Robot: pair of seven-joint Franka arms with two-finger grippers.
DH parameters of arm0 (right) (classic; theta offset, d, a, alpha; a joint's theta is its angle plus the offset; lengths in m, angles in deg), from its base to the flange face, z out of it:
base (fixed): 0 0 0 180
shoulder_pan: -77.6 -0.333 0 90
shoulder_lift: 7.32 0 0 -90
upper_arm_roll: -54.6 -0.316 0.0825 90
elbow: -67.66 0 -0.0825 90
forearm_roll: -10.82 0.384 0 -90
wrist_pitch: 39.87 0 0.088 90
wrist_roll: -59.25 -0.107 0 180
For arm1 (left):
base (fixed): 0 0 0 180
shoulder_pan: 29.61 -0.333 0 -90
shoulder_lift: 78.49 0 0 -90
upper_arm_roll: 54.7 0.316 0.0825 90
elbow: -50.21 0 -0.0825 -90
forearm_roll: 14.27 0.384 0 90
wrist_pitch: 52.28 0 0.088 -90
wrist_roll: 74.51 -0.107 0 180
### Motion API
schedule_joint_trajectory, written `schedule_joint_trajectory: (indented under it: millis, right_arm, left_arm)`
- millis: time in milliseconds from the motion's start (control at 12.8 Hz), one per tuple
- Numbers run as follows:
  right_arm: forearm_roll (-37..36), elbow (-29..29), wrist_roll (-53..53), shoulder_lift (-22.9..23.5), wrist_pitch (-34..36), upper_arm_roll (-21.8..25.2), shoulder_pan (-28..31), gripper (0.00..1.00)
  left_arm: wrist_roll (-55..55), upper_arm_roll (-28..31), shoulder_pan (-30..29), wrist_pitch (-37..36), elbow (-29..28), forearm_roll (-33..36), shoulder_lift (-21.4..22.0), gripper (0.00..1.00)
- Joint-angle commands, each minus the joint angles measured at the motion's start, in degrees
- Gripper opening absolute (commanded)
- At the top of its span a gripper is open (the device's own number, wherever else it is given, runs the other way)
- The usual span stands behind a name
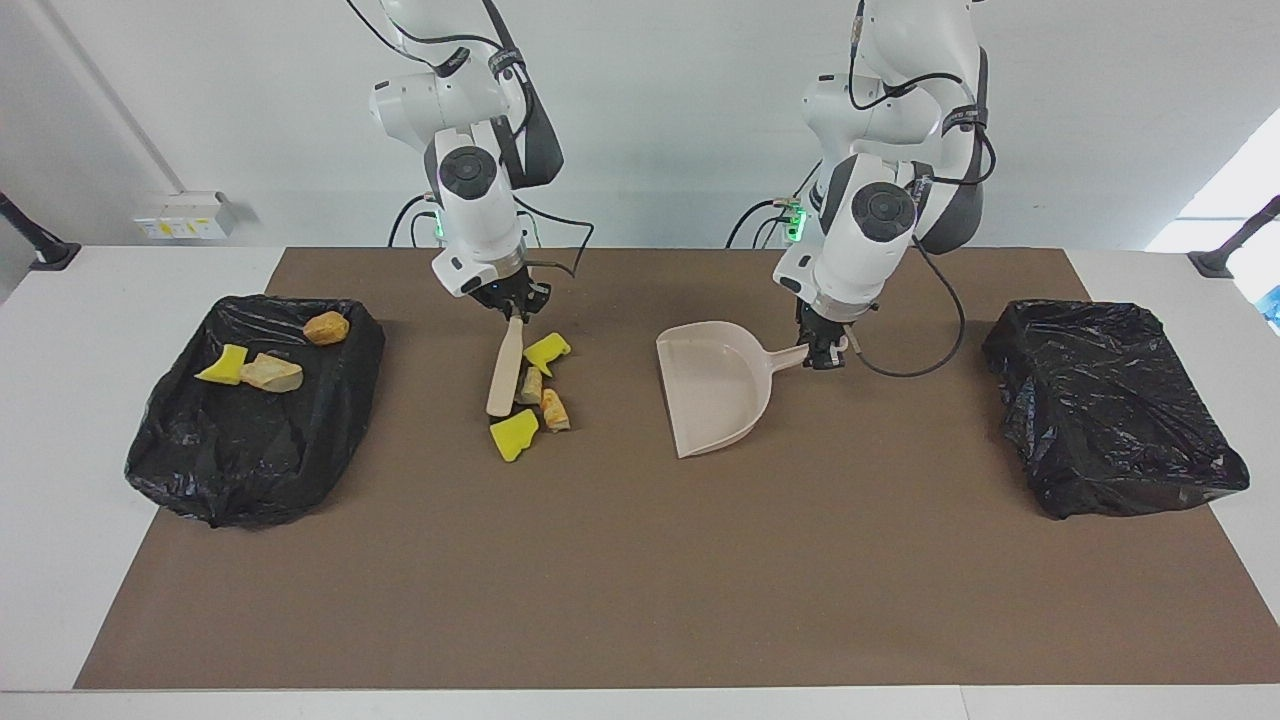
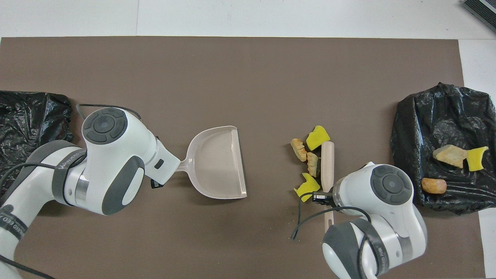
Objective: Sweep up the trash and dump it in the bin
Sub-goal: 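Sweep the tan debris into the dustpan with the right gripper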
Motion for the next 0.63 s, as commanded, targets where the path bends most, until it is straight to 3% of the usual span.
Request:
schedule_joint_trajectory:
  millis: [0,549]
  right_arm:
    - [2.9,-2.5,-1.9,1.8,-1.6,-0.1,-1.0,0.00]
    - [3.2,-13.2,-9.9,11.7,-2.3,-0.2,-9.6,0.00]
  left_arm:
    - [0.9,0.6,0.8,1.6,-2.3,0.7,2.2,0.00]
    - [1.3,0.6,0.8,1.6,-2.3,0.7,2.2,0.00]
